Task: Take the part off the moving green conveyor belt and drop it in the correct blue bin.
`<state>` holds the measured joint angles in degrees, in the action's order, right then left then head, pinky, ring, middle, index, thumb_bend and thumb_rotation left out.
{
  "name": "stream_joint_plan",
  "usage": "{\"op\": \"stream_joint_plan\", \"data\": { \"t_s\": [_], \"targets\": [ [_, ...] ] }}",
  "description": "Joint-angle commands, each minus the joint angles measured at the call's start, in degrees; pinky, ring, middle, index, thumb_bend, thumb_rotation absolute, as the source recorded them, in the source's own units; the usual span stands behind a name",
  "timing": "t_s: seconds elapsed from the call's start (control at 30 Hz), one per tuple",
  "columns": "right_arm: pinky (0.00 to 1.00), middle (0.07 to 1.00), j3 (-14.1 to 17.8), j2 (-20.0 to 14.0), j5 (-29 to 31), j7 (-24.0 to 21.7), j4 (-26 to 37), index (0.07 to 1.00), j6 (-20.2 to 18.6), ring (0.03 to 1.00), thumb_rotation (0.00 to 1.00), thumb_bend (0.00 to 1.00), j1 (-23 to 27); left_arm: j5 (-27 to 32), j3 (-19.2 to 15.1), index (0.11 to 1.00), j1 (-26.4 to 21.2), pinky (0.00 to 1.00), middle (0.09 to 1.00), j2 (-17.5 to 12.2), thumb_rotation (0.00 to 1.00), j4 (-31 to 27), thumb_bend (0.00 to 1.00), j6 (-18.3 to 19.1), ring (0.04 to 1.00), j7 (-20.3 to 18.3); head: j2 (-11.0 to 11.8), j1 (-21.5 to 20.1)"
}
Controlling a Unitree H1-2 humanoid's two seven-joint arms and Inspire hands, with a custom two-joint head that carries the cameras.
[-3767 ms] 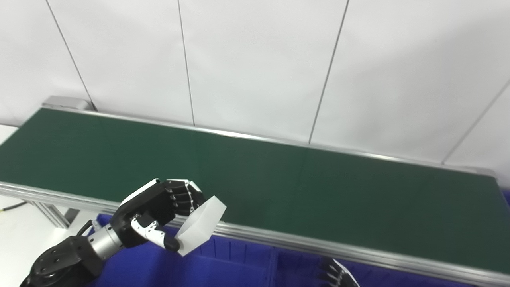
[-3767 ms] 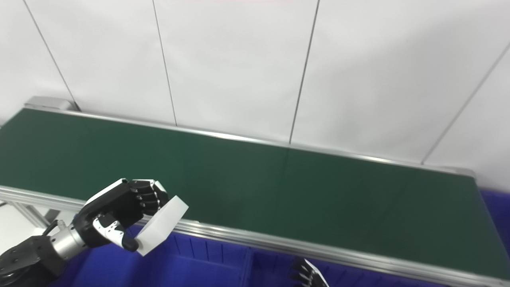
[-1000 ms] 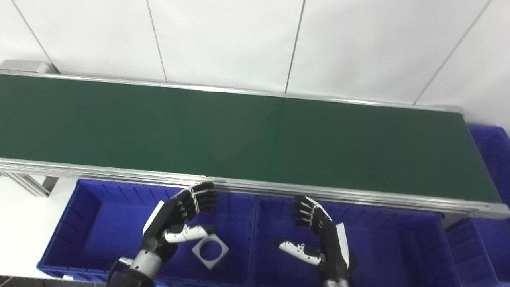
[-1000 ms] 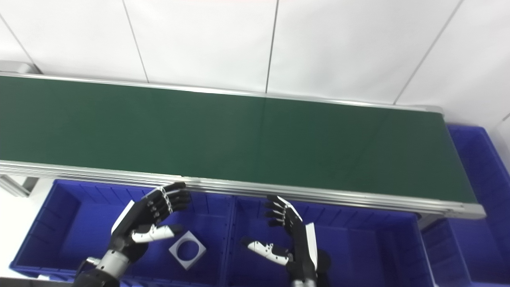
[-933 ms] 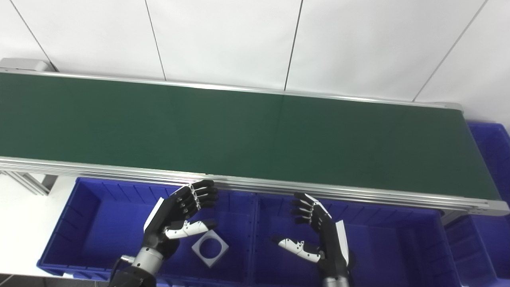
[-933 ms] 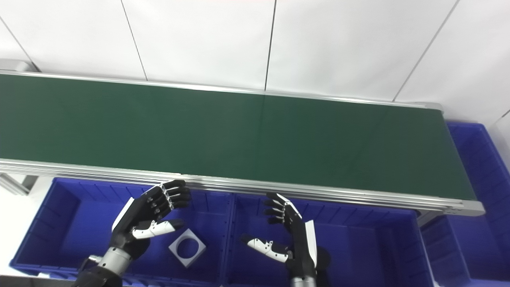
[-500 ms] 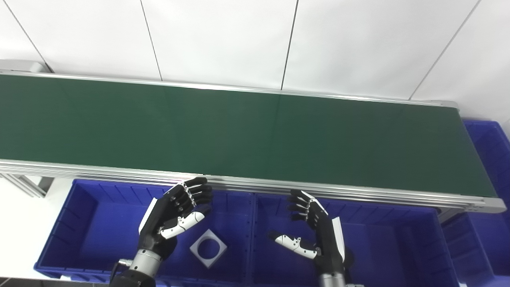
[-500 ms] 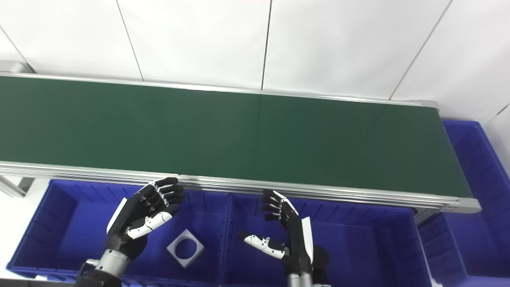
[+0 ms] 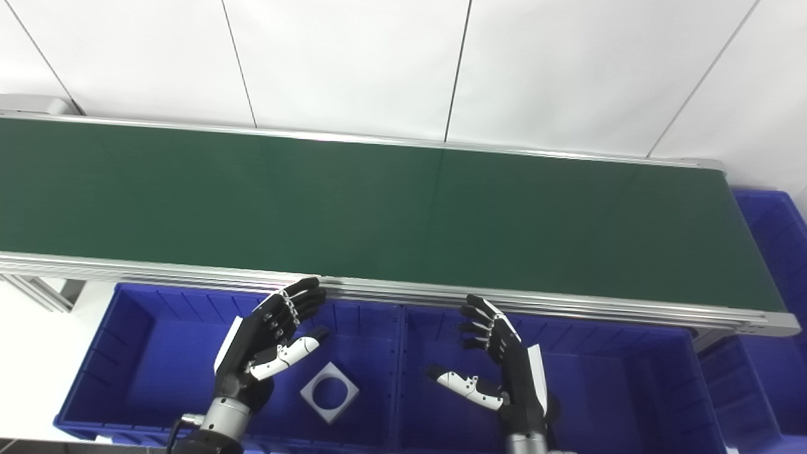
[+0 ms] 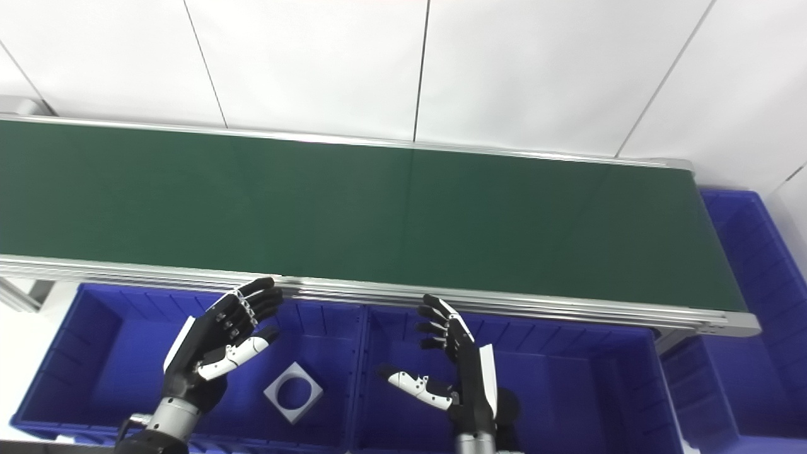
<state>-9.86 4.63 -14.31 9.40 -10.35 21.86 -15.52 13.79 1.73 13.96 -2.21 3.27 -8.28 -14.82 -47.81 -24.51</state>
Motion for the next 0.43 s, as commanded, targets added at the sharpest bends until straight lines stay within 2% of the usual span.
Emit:
{"op": "stream_joint_plan", "data": {
  "t_s": [0.0,0.17,0.4],
  "targets": [
    [0.59,0.764,-0.25,1.39,0.04,0.57,0.76,0.806,1.81,0.698,0.10,0.67,0.59,0.15,-0.27,0.768,-0.85,0.89,0.775,-0.62,0.00,-0.79,0.48,-0.81,0.815,-0.23,-0.06,0.06],
    [0.60,0.763,-0.41,1.29,-0.29,0.38,0.64,0.807,2.07,0.704,0.04,0.66,0.88,-0.90,-0.31,0.741,-0.95,0.88,0.762,-0.71,0.00,-0.63,0.54,-0.94,0.812,0.37,-0.11,1.02],
    [0.59,0.761,-0.35,0.87,0.24,-0.15,1.18,0.804,1.70,0.702,0.06,0.67,0.61,-1.65,0.20,0.738,-0.78,0.87,0.761,-0.62,0.00,-0.88,0.52,-0.69,0.814,0.21,-0.44,2.75]
  ]
}}
